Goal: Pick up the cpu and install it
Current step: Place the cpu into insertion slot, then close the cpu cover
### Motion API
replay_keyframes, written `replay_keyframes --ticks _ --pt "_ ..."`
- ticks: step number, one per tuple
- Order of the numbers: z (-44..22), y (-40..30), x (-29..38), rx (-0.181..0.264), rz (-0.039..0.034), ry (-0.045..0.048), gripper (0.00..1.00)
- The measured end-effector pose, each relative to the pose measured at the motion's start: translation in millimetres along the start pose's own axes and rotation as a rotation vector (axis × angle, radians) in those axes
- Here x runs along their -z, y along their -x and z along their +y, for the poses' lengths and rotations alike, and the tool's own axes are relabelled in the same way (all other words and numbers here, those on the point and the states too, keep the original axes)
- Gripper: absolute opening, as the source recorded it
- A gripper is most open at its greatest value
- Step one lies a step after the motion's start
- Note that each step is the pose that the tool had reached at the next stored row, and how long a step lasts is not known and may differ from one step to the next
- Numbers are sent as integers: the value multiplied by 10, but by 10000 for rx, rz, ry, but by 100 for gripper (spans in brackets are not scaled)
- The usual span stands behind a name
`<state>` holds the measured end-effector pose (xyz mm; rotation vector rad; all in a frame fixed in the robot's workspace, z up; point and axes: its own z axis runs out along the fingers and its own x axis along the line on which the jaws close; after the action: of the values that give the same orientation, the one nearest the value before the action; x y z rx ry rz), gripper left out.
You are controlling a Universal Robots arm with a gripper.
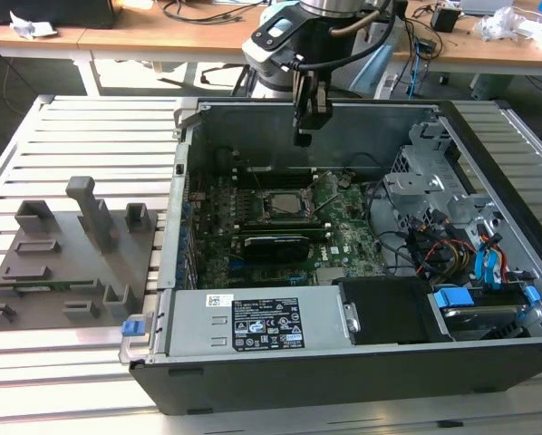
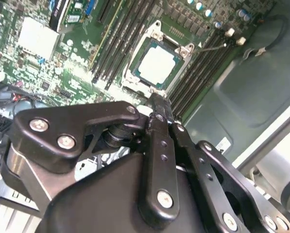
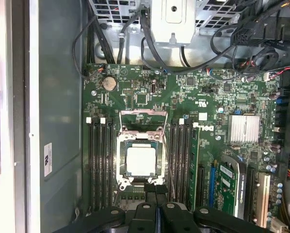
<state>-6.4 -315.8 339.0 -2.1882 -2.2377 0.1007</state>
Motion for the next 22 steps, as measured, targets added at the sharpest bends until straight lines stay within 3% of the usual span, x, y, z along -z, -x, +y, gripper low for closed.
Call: replay_keyframes --ticks 15,18,22 --pt "2 0 1 1 4 -1 11" --pt "19 1 2 -1 4 -1 11" --pt "95 3 4 -1 3 -1 11"
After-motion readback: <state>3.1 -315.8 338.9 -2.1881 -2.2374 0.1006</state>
